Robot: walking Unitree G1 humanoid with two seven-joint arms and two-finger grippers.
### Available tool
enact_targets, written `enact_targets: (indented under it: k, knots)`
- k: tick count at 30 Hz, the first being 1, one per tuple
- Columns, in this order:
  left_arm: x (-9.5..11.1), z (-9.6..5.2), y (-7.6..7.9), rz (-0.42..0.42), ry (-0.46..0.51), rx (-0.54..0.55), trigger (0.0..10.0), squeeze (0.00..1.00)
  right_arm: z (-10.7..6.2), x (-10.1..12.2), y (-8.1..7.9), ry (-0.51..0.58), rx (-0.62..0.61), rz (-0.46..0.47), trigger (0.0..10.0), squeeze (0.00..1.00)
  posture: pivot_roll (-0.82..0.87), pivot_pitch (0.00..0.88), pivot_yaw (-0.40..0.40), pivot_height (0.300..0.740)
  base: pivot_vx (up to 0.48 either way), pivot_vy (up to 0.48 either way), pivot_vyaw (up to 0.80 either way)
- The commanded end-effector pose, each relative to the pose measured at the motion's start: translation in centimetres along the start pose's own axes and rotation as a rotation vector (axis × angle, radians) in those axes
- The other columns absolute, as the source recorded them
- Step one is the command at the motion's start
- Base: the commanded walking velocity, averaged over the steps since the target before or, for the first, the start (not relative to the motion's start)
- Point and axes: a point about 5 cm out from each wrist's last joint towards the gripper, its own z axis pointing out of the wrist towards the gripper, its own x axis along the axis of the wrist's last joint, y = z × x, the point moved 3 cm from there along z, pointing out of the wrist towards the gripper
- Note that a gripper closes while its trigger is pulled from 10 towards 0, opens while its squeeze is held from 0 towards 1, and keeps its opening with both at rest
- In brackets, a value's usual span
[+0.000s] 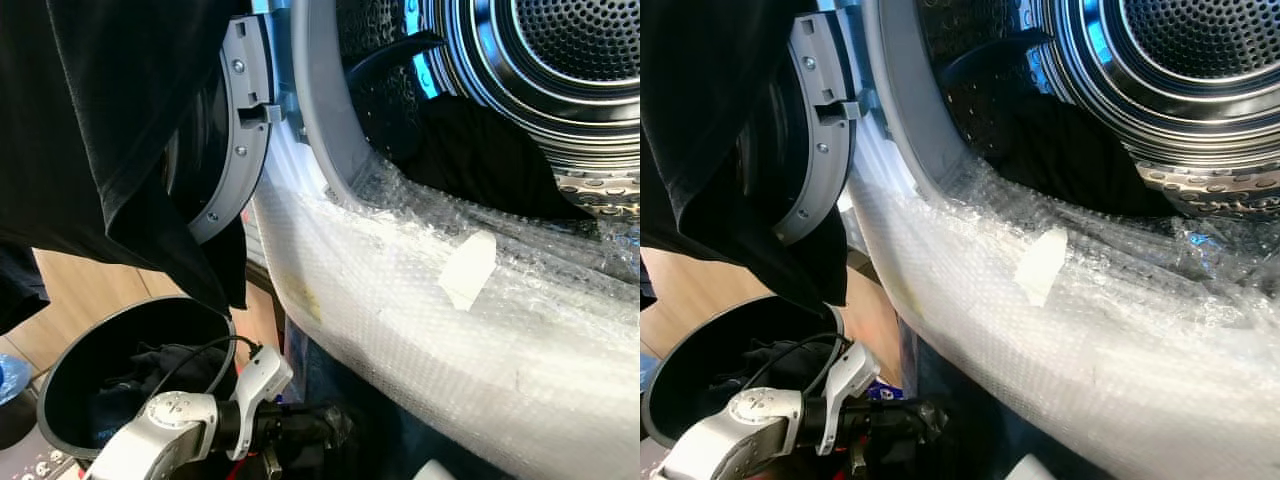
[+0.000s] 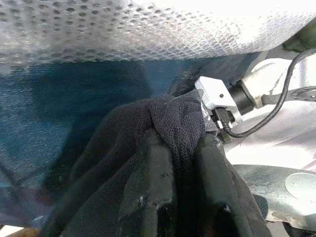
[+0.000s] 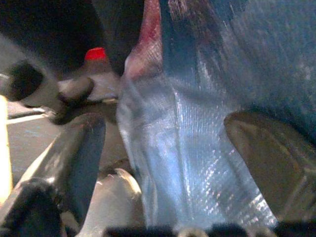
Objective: Clothes washing
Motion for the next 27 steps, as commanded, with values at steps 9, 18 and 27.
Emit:
enact_targets:
  k: [9,18,27]
  knots:
    - [0.4,0.0,1.0,0.029,-0.002,-0.053,0.0,0.00,-3.8,2.0,1.7,0.168,0.253,-0.134,10.0,1.00,0.17,0.000,0.002,0.740,0.000,0.000,0.00]
    - [0.4,0.9,1.7,0.027,0.005,-0.091,0.0,0.00,-6.0,-2.3,-3.0,0.001,0.648,-0.340,10.0,1.00,0.16,0.000,-0.007,0.740,0.000,0.000,0.00]
    - [0.2,2.3,3.3,0.032,-0.012,-0.196,0.0,0.00,-8.1,4.1,-3.9,0.287,0.706,-0.373,10.0,1.00,0.14,0.000,-0.001,0.740,0.000,0.000,0.00]
